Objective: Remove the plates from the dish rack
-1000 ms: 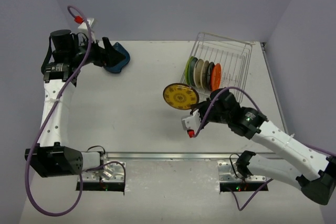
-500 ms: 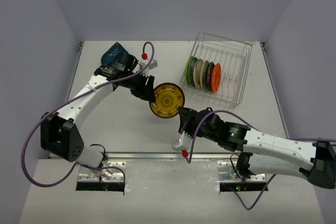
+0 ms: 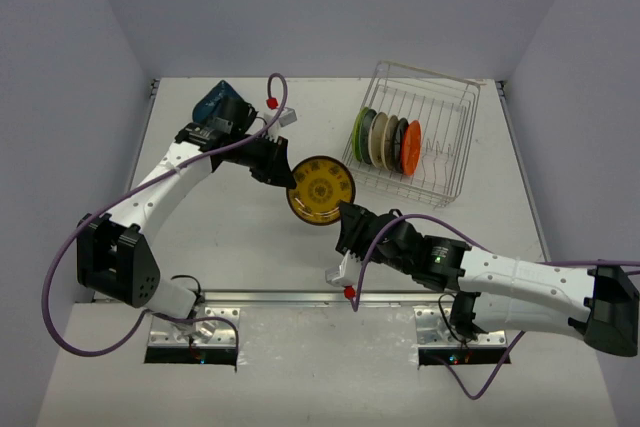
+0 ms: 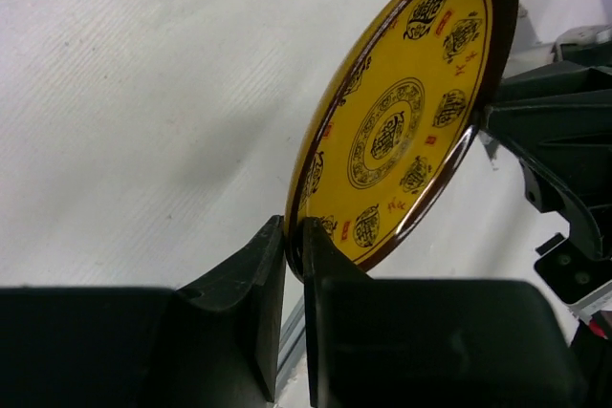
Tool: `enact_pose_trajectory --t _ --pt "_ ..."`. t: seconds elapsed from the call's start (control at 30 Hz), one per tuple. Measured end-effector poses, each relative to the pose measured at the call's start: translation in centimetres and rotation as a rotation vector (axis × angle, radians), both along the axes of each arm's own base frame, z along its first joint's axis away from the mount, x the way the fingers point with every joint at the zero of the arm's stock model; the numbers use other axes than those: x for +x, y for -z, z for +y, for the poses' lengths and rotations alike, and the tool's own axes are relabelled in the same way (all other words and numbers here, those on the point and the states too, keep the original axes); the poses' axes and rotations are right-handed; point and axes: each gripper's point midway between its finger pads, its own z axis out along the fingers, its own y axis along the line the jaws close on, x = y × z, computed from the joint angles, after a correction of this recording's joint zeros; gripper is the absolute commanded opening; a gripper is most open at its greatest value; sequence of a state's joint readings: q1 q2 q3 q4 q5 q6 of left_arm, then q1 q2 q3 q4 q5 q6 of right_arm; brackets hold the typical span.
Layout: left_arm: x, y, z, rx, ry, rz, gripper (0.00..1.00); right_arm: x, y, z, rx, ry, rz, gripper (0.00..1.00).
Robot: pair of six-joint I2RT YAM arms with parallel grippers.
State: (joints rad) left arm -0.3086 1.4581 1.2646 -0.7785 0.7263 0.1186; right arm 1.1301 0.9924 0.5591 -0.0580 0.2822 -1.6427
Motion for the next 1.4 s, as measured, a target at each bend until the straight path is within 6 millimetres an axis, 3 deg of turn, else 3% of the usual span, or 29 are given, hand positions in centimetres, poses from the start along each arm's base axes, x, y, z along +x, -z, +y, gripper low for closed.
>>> enact_pose_trajectory --t 0.07,0.1,0.17,0.3,0.43,0.5,0.7,0.9,1.07,1.23,1.4 --pt "0.6 -0.5 0.3 -0.04 -0.015 0.004 0.0 0.3 -0.6 0.1 0.032 0.018 -0.008 0.91" --pt "1.2 -0.6 0.7 -0.055 -0.034 0.006 0.0 0.4 -0.9 0.0 0.047 0.029 -0.011 0.98" --pt "3.2 -0.8 2.0 -0.079 -0.096 0.015 0.0 0.7 -1.3 -0.1 0.076 0.056 -0.01 0.99" --pt "9.6 -1.0 4.8 -0.101 -0.234 -0.007 0.0 1.3 -1.7 -0.8 0.118 0.119 -0.004 0.99" --pt "16.1 0.5 6.3 -0.081 -0.339 -0.03 0.0 2.4 -1.6 -2.1 0.16 0.209 0.021 0.99" --pt "18.5 1.9 6.6 -0.061 -0.38 -0.034 0.0 3.2 -1.4 -3.2 0.186 0.275 0.047 0.99" --pt "24.8 8.6 7.8 0.012 -0.501 0.012 0.0 6.3 -1.8 -6.2 0.294 0.536 0.182 0.99" --pt "27.7 14.7 9.3 0.072 -0.581 0.069 0.0 9.7 -4.5 -8.7 0.508 0.789 0.34 0.99" --pt "29.3 14.9 9.7 0.05 -0.605 0.06 0.01 11.2 -6.4 -10.4 0.713 0.939 0.482 0.99" --pt "31.1 15.1 10.2 0.041 -0.623 0.042 0.13 12.2 -5.9 -11.8 0.847 1.089 0.667 0.99" --pt "31.0 17.3 10.8 0.055 -0.646 0.09 0.18 14.1 -4.9 -14.5 0.979 1.276 0.801 0.99"
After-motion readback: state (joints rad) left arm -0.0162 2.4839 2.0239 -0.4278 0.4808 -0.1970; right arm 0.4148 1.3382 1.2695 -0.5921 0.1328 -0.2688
